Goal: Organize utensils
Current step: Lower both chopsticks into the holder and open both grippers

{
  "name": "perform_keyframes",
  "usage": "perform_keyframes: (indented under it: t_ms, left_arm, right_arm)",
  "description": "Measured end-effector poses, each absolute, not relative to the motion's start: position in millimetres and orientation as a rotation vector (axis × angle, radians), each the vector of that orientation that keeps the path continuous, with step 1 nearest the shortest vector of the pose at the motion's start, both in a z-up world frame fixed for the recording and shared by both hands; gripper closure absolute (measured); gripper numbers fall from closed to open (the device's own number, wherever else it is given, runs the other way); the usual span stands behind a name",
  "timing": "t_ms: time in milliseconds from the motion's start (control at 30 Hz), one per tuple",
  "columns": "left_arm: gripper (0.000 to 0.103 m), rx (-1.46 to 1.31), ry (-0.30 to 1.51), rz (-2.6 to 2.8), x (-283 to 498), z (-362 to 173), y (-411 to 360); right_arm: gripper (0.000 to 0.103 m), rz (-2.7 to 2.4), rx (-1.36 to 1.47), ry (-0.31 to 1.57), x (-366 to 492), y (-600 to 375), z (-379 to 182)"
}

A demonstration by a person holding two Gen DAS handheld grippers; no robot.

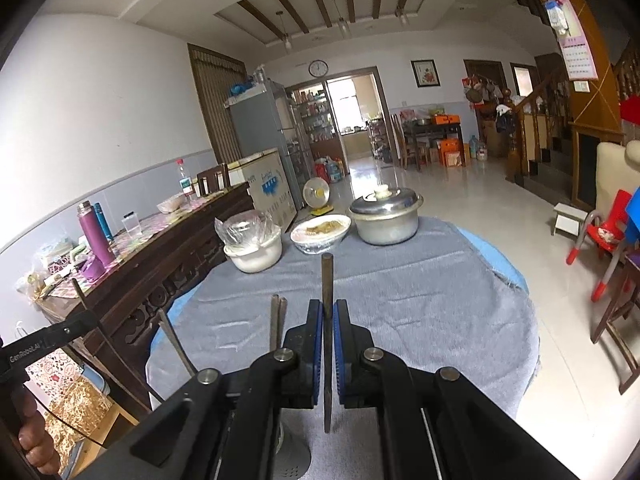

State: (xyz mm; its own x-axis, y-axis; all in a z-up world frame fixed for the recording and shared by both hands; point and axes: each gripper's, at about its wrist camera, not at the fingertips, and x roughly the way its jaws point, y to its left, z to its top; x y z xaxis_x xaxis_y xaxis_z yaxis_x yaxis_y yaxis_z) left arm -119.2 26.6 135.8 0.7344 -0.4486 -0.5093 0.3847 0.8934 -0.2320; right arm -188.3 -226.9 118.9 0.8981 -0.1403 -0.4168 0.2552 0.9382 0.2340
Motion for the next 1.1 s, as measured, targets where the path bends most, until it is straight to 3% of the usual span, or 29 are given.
perform_keyframes:
  t_ms: [1100]
  left_arm:
    - [0.098, -0.067, 0.471, -0.438, -154.2, 165.4, 24.4]
  right_arm:
    - [0.097, -0.176, 0.23, 0.262, -237.0, -196.9, 173.6]
